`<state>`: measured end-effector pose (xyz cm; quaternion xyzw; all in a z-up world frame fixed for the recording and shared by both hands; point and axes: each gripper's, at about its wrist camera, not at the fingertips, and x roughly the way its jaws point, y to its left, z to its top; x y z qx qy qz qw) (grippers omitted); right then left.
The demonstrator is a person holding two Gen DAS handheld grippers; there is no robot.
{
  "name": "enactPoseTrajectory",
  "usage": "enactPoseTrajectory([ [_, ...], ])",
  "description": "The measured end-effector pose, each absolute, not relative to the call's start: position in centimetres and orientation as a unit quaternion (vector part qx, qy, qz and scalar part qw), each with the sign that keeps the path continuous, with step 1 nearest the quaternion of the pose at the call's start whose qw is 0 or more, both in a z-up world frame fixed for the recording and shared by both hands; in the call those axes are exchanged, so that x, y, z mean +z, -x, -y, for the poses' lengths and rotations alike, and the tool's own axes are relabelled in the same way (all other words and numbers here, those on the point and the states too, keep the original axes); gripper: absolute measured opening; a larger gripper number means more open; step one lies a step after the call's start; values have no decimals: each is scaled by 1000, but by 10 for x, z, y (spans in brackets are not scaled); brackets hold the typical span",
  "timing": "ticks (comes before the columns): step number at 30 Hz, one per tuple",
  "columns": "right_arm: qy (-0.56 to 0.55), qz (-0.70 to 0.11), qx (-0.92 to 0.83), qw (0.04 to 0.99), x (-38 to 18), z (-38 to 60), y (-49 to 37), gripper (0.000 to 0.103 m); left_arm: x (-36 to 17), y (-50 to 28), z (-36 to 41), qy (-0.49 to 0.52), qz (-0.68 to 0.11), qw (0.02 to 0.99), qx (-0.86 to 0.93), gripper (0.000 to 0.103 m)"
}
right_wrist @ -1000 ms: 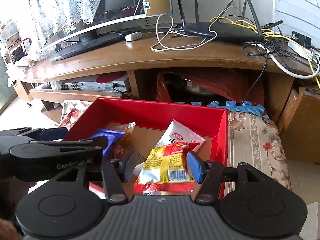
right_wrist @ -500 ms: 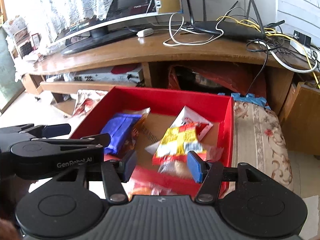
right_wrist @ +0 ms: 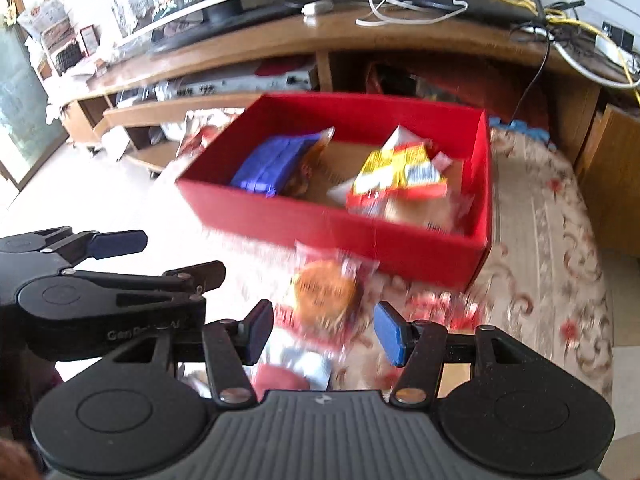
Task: Organize snacks
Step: 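Move left tool to white packet while right tool moves to vacuum-packed sausages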
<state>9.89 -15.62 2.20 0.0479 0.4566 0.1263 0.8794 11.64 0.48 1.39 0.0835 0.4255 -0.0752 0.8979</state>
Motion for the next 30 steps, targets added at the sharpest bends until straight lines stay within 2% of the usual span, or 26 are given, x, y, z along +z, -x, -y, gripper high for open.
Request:
enactPoseTrajectory([
  [21, -22, -508, 136, 850, -5, 141, -76, 58, -43, -74, -27, -114, -518, 839, -126, 89],
  [30, -23, -515, 135, 846, -8, 140, -78, 58, -38, -71, -30, -99, -522, 833, -153, 89],
])
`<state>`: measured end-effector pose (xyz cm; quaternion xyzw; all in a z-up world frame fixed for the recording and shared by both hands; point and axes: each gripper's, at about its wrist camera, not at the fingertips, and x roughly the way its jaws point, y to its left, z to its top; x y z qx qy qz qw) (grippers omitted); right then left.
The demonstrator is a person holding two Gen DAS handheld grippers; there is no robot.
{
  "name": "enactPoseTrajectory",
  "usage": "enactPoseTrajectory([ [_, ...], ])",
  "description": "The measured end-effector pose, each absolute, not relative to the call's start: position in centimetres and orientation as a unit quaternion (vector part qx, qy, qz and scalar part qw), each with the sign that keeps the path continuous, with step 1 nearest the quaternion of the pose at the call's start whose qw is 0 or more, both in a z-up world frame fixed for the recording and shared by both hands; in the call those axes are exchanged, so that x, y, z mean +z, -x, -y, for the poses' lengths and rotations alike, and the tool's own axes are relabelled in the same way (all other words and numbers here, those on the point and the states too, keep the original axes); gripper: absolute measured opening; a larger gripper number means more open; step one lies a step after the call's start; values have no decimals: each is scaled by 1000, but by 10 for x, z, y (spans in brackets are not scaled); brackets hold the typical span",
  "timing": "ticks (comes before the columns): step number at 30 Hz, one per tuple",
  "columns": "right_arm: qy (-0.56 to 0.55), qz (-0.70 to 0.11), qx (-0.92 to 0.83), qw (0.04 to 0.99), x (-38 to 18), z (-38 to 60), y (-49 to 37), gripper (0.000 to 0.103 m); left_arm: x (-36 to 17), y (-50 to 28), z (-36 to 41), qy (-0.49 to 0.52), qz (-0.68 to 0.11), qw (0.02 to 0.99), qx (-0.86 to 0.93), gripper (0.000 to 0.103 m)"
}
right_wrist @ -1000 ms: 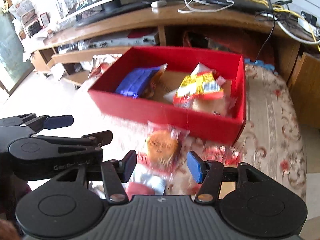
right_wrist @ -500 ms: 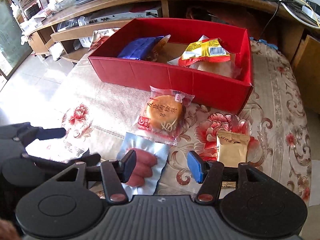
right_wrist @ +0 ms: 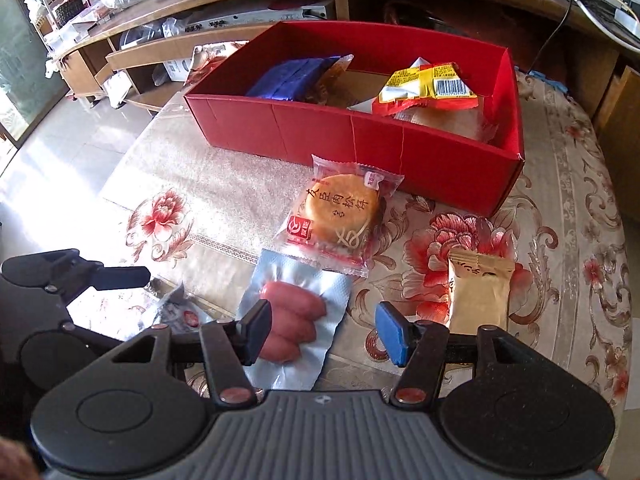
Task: Organize snacks
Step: 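Move left tool to white packet while right tool moves to vacuum-packed sausages, then close left gripper on white packet while right gripper closes on sausage pack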
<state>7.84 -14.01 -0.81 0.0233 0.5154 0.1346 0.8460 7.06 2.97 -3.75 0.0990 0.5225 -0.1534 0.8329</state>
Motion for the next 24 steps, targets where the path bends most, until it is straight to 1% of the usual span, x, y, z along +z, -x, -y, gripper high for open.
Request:
enactPoseTrajectory([
  [3, -26, -522, 137, 842, -12, 139, -80, 58, -42, -67, -23, -125, -521, 829, -160, 91],
  [6, -24, -527, 141, 838, -14, 134, -81, 59, -43, -65, -24, -127, -520, 828, -166, 90],
  [8, -22, -529, 145, 836, -16, 130, -81, 59, -41, -65, -26, -125, -518, 829, -167, 84],
  [10, -20, -531, 147, 834, -17, 128, -81, 59, -38, -64, -28, -125, -514, 832, -166, 69],
  [12, -22, -533, 143, 834, -18, 129, -83, 59, -35, -63, -32, -118, -513, 835, -163, 64],
  [20, -54, -537, 132, 831, -20, 132, -89, 59, -30, -69, -46, -78, -509, 844, -152, 63],
  [24, -86, -536, 138, 828, -21, 123, -97, 59, -30, -70, -47, -71, -510, 843, -153, 63],
])
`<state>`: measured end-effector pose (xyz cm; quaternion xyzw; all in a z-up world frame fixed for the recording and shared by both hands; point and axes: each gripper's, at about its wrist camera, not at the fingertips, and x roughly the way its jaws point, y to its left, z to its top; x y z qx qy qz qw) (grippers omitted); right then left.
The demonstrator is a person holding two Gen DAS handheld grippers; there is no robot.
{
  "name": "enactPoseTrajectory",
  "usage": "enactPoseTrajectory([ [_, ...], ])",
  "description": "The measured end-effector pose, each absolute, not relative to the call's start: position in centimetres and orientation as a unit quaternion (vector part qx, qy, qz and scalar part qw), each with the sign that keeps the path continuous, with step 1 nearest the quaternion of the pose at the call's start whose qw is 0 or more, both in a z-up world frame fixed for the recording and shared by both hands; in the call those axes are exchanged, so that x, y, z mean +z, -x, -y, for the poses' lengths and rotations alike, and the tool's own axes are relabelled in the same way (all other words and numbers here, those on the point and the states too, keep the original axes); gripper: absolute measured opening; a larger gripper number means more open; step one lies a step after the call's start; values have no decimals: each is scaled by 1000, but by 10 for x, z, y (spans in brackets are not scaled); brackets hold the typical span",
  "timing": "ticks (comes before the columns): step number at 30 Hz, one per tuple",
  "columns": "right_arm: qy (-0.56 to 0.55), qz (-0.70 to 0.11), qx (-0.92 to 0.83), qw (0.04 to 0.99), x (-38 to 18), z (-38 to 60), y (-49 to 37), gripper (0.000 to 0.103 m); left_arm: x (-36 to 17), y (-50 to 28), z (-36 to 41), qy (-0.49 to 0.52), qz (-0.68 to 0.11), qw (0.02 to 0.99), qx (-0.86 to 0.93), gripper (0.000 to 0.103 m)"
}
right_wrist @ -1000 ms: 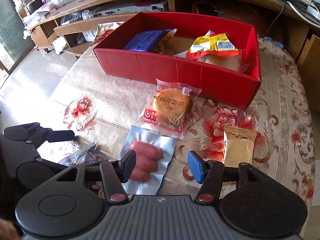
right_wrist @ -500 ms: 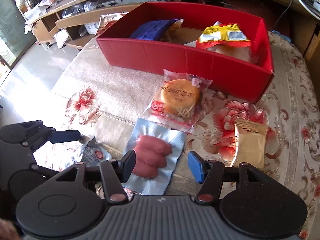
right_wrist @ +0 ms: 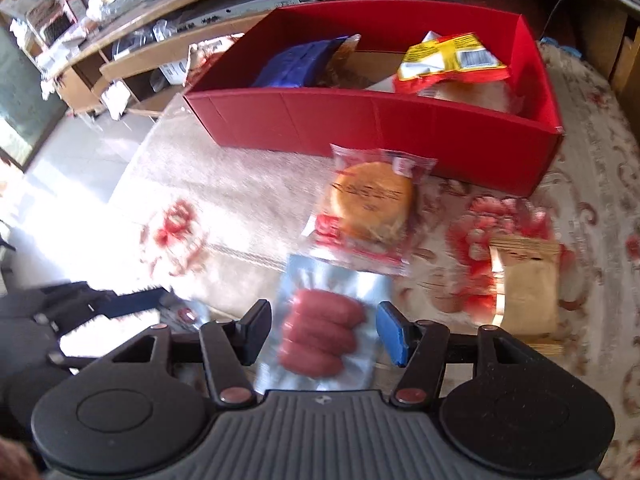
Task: Organize snacks
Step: 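Close left gripper on white packet while right gripper closes on sausage pack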
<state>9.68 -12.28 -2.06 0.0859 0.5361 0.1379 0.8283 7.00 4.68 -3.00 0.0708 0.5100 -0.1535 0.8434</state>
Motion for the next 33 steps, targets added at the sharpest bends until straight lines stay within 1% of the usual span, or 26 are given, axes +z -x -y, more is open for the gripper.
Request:
enactPoseTrajectory([
  [3, -68, -536, 131, 831, -28, 111, -102, 61, -32, -71, -49, -68, -516, 841, -150, 63],
  [5, -46, -531, 126, 837, -32, 105, -102, 68, -33, -71, -50, -68, -518, 840, -149, 63],
  [7, -17, -529, 124, 840, -36, 99, -101, 81, -33, -71, -50, -70, -517, 840, -149, 64],
  [9, -15, -525, 133, 840, -38, 96, -99, 87, -34, -70, -48, -74, -516, 840, -148, 64],
  [11, -25, -525, 139, 840, -39, 98, -99, 93, -34, -70, -47, -78, -516, 840, -148, 66],
  [12, -31, -527, 147, 837, -40, 100, -100, 99, -34, -70, -46, -79, -516, 840, -149, 67],
  [13, -36, -528, 153, 834, -41, 102, -100, 103, -34, -70, -46, -81, -517, 839, -151, 69],
  [18, -41, -521, 166, 836, -42, 104, -97, 103, -35, -67, -43, -94, -514, 839, -153, 70],
  [19, -38, -520, 166, 837, -42, 104, -97, 102, -35, -67, -43, -96, -514, 838, -153, 70],
  [20, -29, -518, 163, 839, -42, 103, -95, 99, -36, -67, -42, -99, -514, 838, -152, 70],
  [22, 1, -513, 154, 844, -40, 101, -90, 81, -36, -66, -41, -106, -513, 838, -151, 69],
  [23, 15, -510, 150, 847, -39, 101, -87, 76, -36, -65, -41, -107, -512, 839, -150, 68],
  [24, 23, -508, 147, 849, -38, 103, -84, 66, -36, -65, -41, -107, -512, 839, -149, 67],
  [25, 22, -507, 147, 849, -37, 105, -83, 63, -35, -65, -42, -106, -512, 840, -148, 64],
  [30, 9, -510, 142, 848, -32, 114, -77, 61, -34, -63, -42, -103, -511, 839, -155, 63],
  [32, 4, -503, 140, 852, -26, 118, -72, 56, -32, -62, -41, -101, -506, 842, -159, 63],
  [33, 0, -499, 139, 855, -22, 120, -70, 51, -31, -61, -40, -101, -503, 843, -161, 63],
])
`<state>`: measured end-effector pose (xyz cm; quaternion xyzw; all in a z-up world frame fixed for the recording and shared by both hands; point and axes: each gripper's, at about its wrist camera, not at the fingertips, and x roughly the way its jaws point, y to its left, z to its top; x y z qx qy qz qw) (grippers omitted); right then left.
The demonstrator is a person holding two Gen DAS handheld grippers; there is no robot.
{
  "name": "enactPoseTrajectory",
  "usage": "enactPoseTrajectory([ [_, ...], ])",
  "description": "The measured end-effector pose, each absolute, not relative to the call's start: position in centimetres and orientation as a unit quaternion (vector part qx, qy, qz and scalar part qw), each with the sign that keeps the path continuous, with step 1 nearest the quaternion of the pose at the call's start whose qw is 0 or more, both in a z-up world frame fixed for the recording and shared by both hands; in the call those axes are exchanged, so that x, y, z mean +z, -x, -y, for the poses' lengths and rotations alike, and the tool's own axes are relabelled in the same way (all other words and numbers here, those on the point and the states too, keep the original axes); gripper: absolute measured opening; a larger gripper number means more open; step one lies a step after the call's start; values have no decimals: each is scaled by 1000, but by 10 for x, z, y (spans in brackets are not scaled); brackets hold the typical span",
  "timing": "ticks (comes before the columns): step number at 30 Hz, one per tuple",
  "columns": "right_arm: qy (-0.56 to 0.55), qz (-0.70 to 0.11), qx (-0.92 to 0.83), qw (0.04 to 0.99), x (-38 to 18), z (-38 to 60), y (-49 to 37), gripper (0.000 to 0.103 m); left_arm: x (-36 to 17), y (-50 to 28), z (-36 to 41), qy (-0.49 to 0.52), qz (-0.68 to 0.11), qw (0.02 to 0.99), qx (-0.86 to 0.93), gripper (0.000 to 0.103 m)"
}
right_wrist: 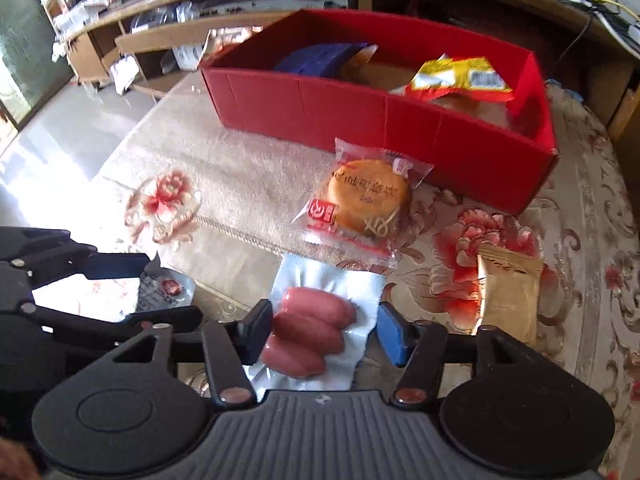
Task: Organize snacks
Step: 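Close left gripper on white packet while right gripper closes on sausage pack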
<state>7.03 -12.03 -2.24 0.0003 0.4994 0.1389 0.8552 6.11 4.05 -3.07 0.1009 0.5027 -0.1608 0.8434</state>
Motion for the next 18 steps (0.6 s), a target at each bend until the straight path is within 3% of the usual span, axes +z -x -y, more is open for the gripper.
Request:
enactPoseTrajectory([
  [2, -9, -494, 137, 858, -16, 125, -66, 43, -28, -60, -38, -102, -491, 850, -164, 63],
  [7, -32, -509, 123, 851, -23, 133, -70, 44, -28, -59, -35, -110, -488, 850, -163, 63],
  [18, -20, -516, 115, 848, -38, 104, -85, 83, -32, -63, -40, -105, -500, 846, -150, 64],
])
